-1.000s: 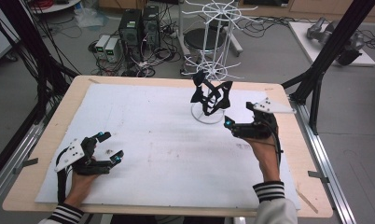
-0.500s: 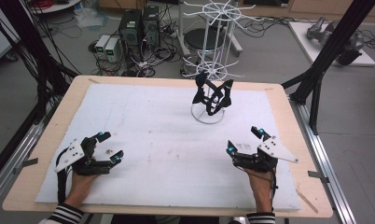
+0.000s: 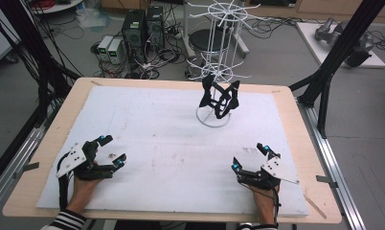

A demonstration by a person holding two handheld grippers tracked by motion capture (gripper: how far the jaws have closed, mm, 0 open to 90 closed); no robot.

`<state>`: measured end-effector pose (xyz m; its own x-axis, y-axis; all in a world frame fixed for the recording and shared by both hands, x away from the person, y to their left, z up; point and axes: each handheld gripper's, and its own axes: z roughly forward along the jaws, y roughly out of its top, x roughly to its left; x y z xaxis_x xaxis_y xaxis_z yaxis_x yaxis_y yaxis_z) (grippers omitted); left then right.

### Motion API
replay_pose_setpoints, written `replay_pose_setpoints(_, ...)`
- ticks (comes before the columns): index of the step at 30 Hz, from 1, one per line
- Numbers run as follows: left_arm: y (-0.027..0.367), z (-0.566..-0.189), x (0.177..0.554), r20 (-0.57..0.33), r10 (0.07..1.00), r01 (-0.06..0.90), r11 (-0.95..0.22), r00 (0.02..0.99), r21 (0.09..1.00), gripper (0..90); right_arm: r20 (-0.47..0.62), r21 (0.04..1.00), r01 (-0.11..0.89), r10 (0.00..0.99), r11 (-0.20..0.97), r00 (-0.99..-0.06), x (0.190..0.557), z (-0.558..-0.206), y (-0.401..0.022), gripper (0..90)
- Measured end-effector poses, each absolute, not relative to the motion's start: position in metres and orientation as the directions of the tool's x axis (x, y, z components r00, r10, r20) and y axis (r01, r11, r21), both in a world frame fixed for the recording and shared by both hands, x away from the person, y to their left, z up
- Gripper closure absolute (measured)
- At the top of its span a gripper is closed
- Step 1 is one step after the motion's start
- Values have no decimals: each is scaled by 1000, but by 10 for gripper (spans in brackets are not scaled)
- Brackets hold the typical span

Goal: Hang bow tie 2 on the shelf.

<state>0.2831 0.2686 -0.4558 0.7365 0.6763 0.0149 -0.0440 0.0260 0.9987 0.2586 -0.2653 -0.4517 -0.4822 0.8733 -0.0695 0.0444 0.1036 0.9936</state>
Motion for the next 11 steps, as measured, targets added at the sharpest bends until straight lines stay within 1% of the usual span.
replay_pose_setpoints(5, 268, -456, 283, 11, 681, -41, 29, 732, 999, 138, -42, 996, 52, 872, 78, -487, 258, -452, -267, 21)
replay_pose_setpoints(11, 269, -456, 283, 13, 687, -45, 29, 727, 999, 138, -64, 995, 31, 873, 90, -483, 257, -453, -266, 21)
